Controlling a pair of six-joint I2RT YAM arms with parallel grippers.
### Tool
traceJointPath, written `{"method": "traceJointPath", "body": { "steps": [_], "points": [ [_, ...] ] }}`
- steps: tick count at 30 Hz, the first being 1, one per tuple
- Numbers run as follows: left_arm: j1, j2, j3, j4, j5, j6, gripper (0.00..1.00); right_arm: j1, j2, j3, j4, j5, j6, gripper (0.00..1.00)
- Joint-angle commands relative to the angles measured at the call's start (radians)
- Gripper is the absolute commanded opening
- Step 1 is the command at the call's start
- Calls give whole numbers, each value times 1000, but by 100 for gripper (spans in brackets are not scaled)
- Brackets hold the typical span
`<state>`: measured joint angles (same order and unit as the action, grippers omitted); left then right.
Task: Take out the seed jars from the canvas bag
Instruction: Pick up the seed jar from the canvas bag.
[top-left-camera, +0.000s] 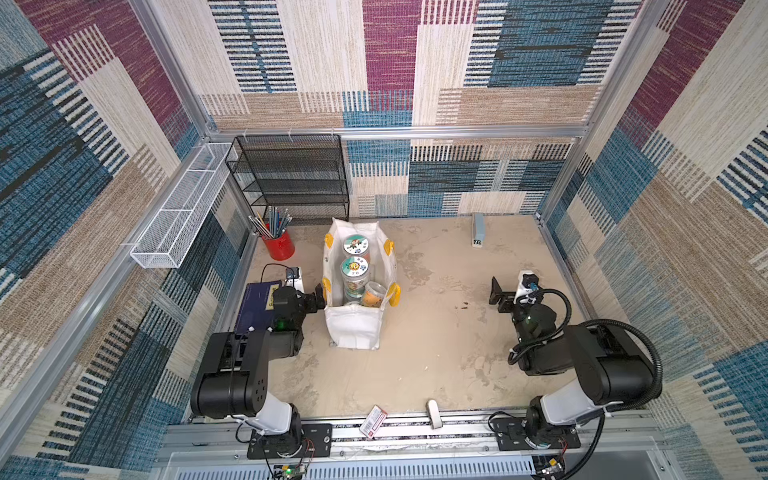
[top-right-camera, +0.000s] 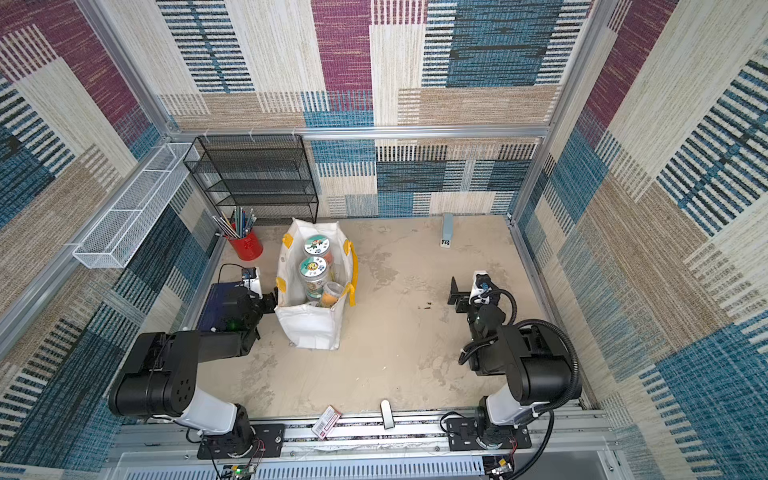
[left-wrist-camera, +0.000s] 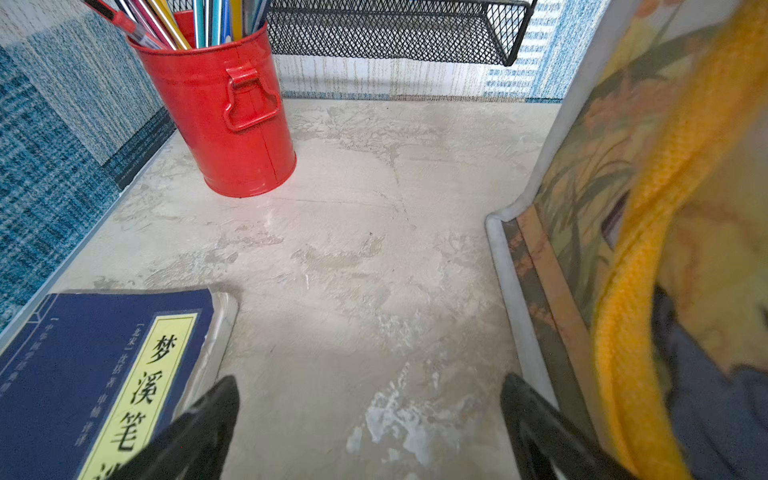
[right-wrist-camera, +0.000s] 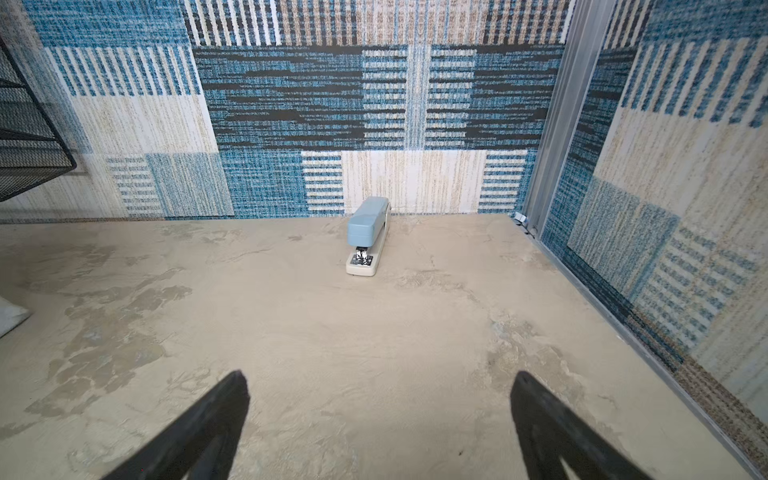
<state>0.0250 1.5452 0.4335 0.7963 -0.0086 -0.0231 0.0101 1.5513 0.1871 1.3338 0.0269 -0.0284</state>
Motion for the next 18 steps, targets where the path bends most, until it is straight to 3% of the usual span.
{"method": "traceJointPath", "body": {
  "steps": [1,18],
  "points": [
    [0,-2,1,15,13,36,99,0,-1,4,26,-7,-5,99],
    [10,-2,3,13,24,30,99,-1,0,6,23,13,5,99]
  ]
}}
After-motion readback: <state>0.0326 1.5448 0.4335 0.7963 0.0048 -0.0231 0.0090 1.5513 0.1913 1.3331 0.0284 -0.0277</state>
